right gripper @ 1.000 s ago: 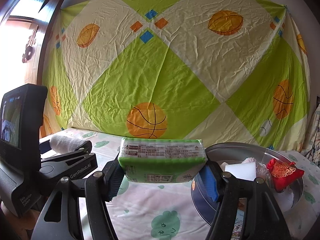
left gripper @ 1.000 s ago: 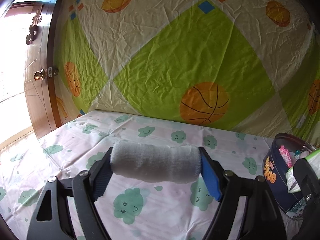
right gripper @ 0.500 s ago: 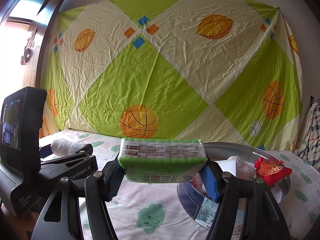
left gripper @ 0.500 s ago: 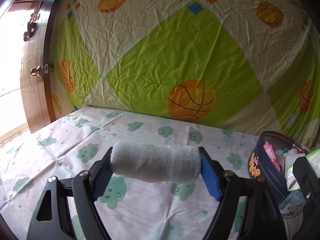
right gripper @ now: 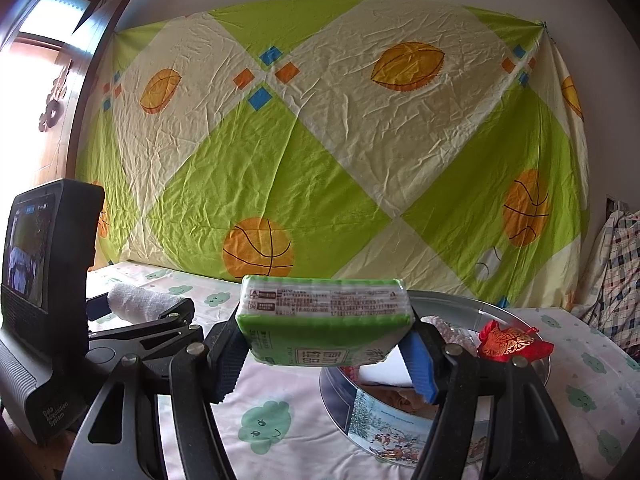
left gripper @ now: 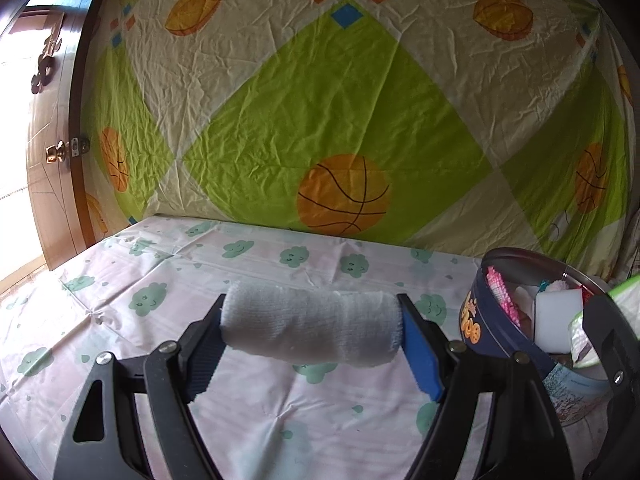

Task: Organize soft objects
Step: 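Carry the towel and green tissue pack in both tools over the tin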

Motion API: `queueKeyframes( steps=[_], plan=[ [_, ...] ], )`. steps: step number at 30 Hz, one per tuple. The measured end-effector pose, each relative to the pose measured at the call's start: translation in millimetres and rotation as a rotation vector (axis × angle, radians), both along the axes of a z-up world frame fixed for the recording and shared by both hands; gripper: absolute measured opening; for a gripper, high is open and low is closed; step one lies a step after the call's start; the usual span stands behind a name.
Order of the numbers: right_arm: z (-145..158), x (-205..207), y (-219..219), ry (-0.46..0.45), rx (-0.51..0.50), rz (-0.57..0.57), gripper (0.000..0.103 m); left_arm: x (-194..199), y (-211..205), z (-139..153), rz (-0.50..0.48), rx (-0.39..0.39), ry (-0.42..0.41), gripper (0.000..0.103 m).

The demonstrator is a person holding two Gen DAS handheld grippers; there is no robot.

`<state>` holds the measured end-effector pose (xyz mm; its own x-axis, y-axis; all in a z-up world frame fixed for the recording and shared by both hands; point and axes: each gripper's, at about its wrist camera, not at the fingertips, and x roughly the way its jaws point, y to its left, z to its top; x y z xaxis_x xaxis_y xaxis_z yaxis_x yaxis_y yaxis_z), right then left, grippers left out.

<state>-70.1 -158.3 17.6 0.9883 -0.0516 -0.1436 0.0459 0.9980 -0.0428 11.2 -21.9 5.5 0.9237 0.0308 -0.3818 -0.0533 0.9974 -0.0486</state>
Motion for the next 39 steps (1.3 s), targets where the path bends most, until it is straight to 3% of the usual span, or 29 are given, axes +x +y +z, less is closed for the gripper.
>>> queueKeyframes(
  steps=[19,39],
  plan=[
    [3.5,-15.2,-48.1,-0.045,-0.028,-0.08,0.07,-6.4,-56.3,0.7,-0.084,0.005,0.01,0.079],
    [10.4,-25.5,-100.5,-0.081,-0.012,-0.153,0.07,-22.8,-115.7,24.7,-0.182,0.037,-0.046,0.079]
  ],
)
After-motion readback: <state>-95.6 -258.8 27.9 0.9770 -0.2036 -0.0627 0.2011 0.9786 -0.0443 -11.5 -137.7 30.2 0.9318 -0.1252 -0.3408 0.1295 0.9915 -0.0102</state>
